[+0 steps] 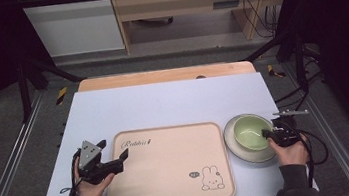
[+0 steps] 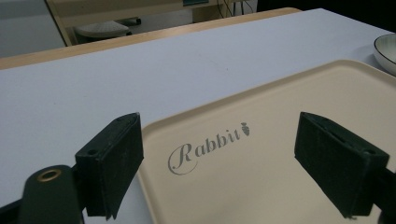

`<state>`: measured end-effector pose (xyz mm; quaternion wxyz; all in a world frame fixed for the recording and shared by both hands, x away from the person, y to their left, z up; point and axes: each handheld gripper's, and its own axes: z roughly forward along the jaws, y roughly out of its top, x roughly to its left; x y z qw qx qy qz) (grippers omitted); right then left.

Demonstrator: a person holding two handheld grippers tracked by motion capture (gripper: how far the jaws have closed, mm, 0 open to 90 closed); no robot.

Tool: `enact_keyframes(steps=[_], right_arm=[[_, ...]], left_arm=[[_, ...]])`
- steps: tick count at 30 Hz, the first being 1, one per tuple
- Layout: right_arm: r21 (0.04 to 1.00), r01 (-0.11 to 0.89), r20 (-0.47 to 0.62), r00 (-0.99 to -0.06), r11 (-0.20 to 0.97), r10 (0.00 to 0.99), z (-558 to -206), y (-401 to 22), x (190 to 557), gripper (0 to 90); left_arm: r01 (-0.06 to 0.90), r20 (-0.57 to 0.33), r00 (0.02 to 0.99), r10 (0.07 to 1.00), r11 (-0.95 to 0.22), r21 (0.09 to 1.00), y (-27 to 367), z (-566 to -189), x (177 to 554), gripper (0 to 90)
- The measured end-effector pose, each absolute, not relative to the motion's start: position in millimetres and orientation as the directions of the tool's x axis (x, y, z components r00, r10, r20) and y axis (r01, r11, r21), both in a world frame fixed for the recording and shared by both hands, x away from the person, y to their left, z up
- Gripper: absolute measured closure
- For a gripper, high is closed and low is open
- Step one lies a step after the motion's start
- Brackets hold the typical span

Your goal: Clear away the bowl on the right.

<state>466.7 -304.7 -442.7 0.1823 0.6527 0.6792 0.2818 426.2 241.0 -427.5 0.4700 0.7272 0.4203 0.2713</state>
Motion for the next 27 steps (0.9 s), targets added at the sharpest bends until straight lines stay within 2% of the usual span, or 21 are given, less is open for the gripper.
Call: enact_keyframes(steps=[27], right_arm=[[0.605,0.793,0.173,-0.053,-0.064,0.983,-442.1,-306.5,469.0,83.0]], left_arm=[[0.354,-0.001,0.5,0.866,-0.204,0.913,240.7,-427.1,425.9,15.0]])
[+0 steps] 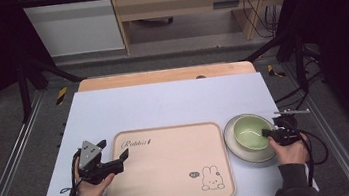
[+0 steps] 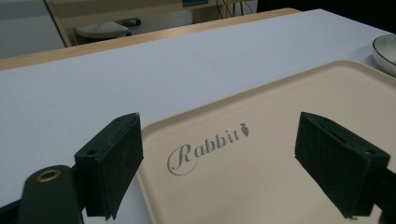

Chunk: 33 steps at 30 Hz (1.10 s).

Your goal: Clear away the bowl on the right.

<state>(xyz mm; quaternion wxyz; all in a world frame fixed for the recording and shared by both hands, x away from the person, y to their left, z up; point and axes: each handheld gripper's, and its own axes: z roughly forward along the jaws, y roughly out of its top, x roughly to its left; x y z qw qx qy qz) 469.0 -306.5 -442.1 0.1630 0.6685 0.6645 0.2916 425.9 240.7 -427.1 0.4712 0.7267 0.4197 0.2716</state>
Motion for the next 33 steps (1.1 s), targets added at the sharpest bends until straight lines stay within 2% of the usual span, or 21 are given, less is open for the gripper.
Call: enact_keyframes(steps=[33], right_arm=[[0.655,0.755,0.097,-0.076,-0.006,0.992,-429,-290,464,83.5]], left_arm=[[0.352,-0.003,0.497,0.868,-0.198,0.915,242,-426,426,15.1]])
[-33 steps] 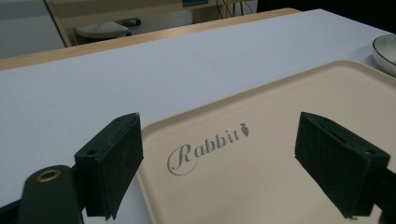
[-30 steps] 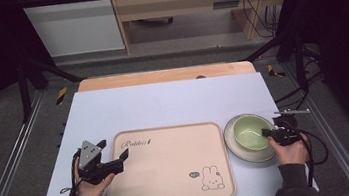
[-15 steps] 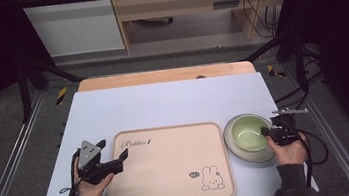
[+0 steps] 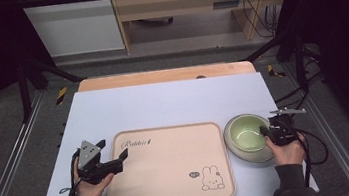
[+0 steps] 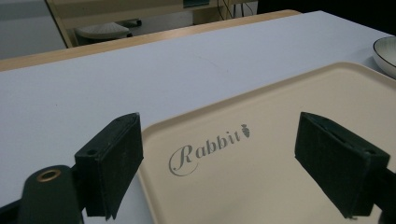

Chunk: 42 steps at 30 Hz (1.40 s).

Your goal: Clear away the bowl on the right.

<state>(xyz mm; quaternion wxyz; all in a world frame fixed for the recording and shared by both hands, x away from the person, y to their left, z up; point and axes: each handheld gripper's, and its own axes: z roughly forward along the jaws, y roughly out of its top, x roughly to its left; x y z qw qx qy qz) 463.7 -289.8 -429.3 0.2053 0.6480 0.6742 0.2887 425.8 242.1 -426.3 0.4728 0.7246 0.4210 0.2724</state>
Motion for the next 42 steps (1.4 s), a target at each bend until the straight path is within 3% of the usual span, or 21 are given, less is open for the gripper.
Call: enact_keyframes(steps=[17,42], right_arm=[[0.671,0.742,0.088,-0.077,-0.002,0.993,-424,-287,460,82.8],[0.728,0.685,0.129,-0.171,0.024,0.977,-396,-274,447,82.6]], left_arm=[[0.35,-0.003,0.496,0.868,-0.197,0.916,243,-426,426,15.2],[0.348,-0.003,0.497,0.868,-0.196,0.917,243,-425,425,15.1]])
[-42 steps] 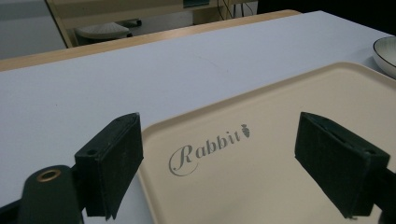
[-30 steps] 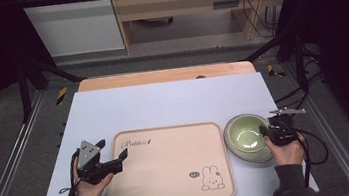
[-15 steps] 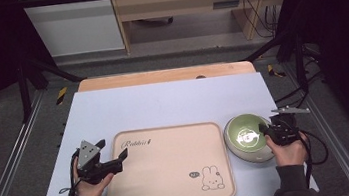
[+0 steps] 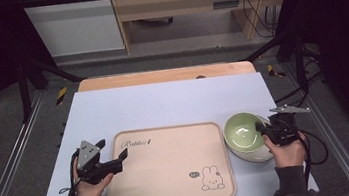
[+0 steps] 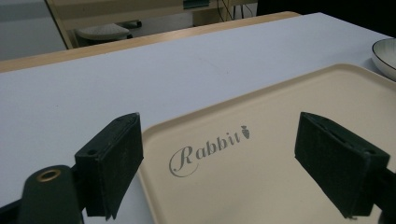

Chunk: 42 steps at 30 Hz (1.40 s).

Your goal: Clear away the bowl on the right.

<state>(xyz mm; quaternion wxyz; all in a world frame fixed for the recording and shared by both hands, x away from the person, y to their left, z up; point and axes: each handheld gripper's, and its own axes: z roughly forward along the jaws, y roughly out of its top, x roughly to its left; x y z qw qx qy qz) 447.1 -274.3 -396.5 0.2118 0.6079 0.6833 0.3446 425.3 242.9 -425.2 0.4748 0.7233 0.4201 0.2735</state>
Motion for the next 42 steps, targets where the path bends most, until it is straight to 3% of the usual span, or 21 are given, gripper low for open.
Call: enact_keyframes(steps=[42], right_arm=[[0.76,0.635,0.156,-0.385,0.138,0.909,-380,-220,441,82.5]], left_arm=[[0.348,-0.003,0.498,0.867,-0.196,0.917,243,-425,425,15.1]])
